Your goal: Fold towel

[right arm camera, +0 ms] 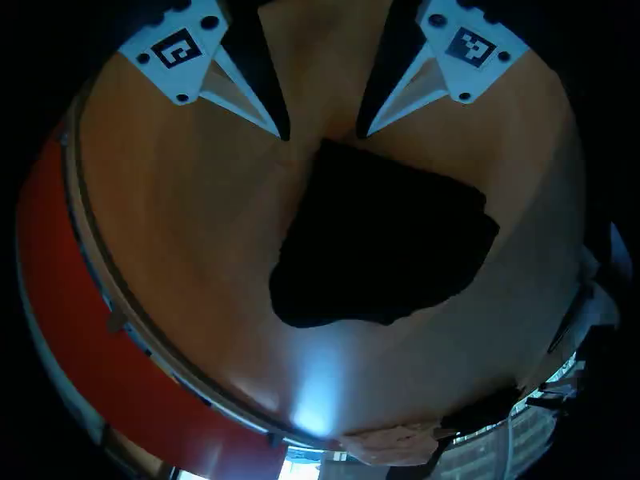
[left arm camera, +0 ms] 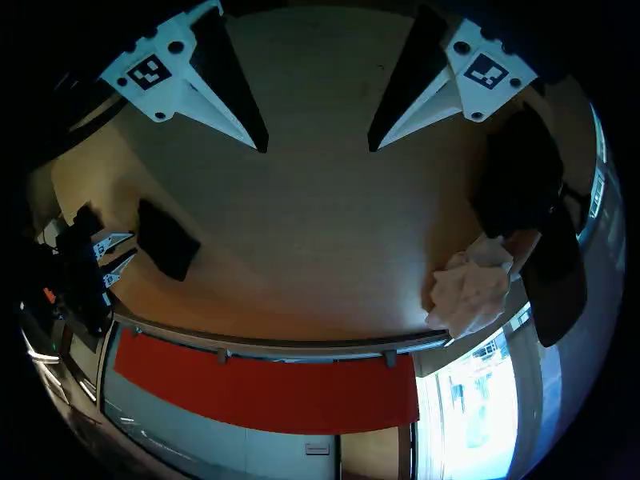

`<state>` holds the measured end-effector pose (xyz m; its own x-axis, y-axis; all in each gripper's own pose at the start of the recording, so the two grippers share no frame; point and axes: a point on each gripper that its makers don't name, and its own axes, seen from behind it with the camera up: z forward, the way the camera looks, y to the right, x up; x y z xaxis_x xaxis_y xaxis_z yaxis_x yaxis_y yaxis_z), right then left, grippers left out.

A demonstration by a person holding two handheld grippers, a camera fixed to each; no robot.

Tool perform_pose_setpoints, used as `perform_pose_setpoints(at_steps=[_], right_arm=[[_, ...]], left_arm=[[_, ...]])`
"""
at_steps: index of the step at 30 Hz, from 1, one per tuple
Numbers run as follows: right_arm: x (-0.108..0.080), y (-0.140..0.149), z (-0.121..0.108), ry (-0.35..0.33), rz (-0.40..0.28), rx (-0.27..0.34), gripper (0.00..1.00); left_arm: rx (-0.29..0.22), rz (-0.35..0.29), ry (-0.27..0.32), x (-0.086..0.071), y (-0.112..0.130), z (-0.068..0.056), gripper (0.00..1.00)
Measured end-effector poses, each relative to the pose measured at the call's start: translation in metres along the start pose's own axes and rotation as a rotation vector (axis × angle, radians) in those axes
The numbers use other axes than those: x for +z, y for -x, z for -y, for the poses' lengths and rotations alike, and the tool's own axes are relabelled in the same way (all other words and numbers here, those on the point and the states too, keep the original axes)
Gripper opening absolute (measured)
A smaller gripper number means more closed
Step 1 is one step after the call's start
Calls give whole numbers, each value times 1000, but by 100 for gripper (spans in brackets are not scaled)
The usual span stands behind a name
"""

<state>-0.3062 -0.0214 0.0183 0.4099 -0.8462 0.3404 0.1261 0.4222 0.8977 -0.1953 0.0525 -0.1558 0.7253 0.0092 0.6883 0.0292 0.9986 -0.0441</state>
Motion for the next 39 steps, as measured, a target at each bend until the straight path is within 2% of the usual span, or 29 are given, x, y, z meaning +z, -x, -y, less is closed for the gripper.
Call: perform_pose_setpoints(at_steps=[4,8,24,39], right_arm=[[2,0,0,-17,11,-31,57],[4,-3,0,-29,6,-33,50],[9,-6,-1,-64,-4,-57,42],[11,-7,8,-114,-6,-68,16]], left_arm=[[2,2,-1,1,-1,-1,92],[0,3,0,1,-1,-2,92],[4,11,1,4,-1,-4,92],[9,15,4,8,-1,-6,93]])
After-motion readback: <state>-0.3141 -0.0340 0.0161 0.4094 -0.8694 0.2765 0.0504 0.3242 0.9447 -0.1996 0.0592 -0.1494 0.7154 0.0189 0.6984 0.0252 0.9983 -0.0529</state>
